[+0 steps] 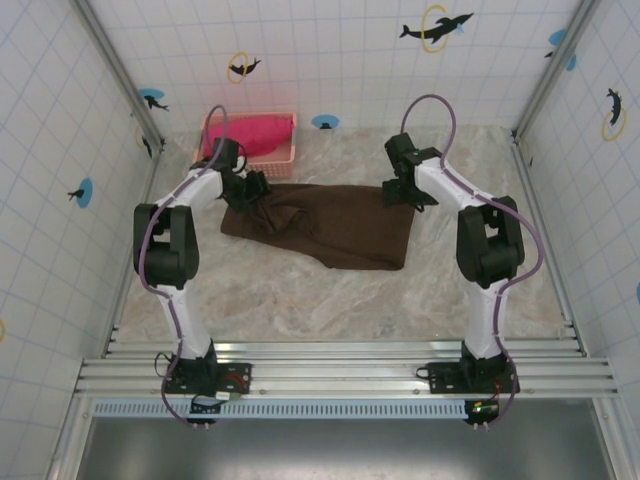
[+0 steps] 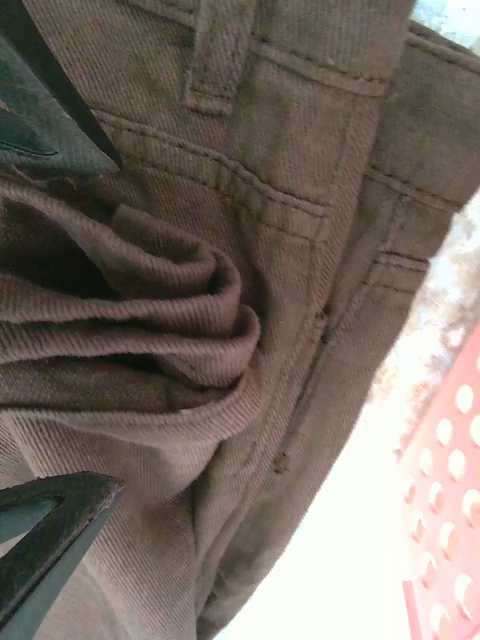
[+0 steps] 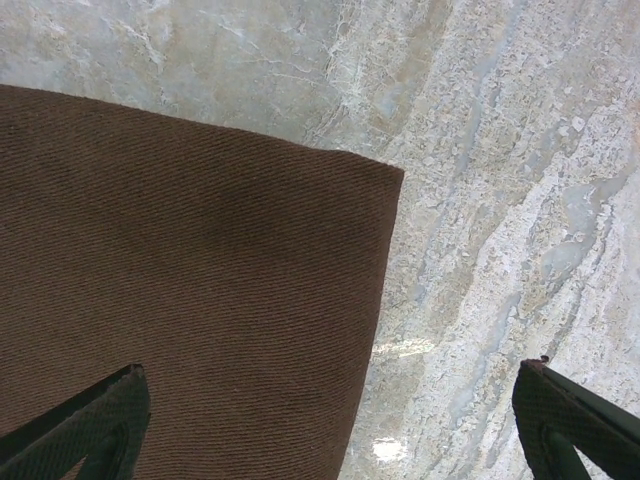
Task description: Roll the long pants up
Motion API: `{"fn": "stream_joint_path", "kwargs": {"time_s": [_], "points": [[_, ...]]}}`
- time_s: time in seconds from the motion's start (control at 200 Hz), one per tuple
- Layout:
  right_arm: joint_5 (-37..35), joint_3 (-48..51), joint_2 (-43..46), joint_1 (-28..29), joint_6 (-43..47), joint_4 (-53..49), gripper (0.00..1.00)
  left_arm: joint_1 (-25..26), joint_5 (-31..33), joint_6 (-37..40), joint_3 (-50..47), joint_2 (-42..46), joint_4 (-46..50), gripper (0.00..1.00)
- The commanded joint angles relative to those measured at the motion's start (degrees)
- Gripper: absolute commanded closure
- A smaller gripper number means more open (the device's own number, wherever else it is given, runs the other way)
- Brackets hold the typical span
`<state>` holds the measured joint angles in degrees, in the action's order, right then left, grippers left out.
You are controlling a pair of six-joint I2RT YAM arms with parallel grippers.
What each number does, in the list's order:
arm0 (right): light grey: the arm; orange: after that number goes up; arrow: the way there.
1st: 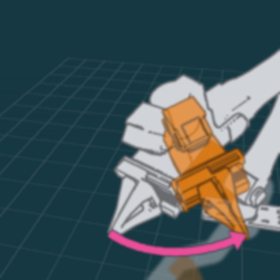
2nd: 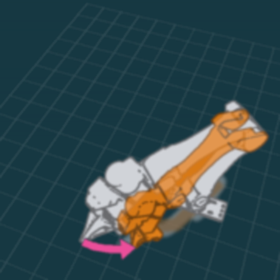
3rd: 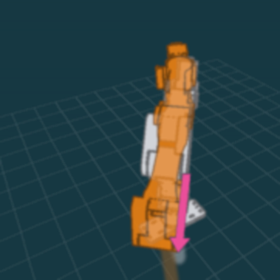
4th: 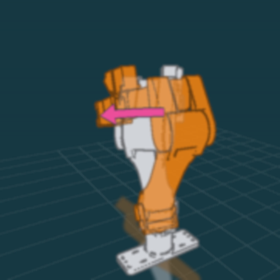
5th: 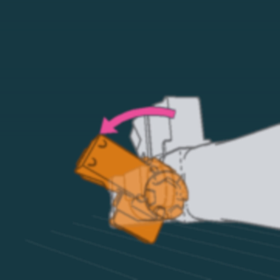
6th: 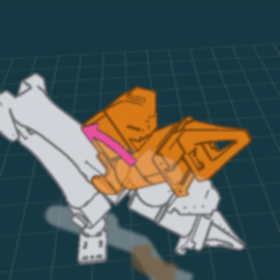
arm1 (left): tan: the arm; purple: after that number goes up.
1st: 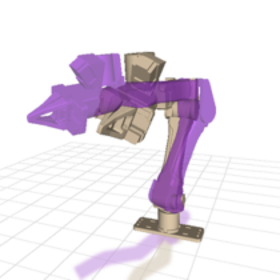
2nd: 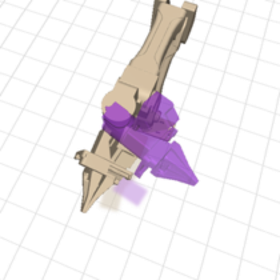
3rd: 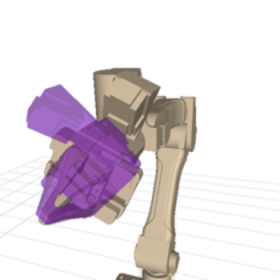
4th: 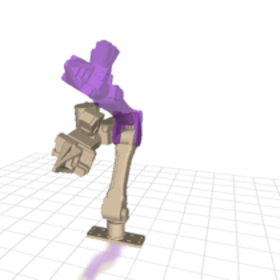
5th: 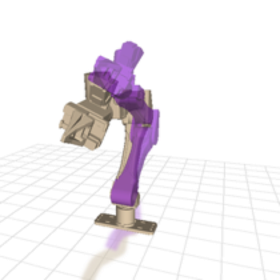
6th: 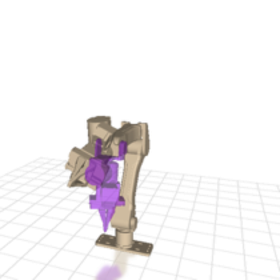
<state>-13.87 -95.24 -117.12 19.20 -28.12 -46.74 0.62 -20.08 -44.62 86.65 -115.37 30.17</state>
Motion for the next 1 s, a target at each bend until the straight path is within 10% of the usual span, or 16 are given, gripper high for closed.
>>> {"fn": "stream_joint_path", "kwargs": {"time_s": [0.0,0.185,0.315,0.996], "points": [[0.21,0.50,1.47,0.04,-0.71,0.84,0.04,-0.34,0.65,2.02,-0.34,0.55,1.63,0.23],[0.25,0.67,1.21,-0.04,-0.28,0.71,0.04,-0.44,0.37,2.18,-0.17,0.28,1.20,0.36],[1.01,0.98,1.16,0.04,0.23,0.72,0.08,-0.42,0.82,2.44,-0.31,0.94,1.29,0.91],[9.81,14.81,5.34,-2.76,0.48,3.09,0.06,-1.35,5.09,7.12,7.91,6.15,6.41,1.00]]}}
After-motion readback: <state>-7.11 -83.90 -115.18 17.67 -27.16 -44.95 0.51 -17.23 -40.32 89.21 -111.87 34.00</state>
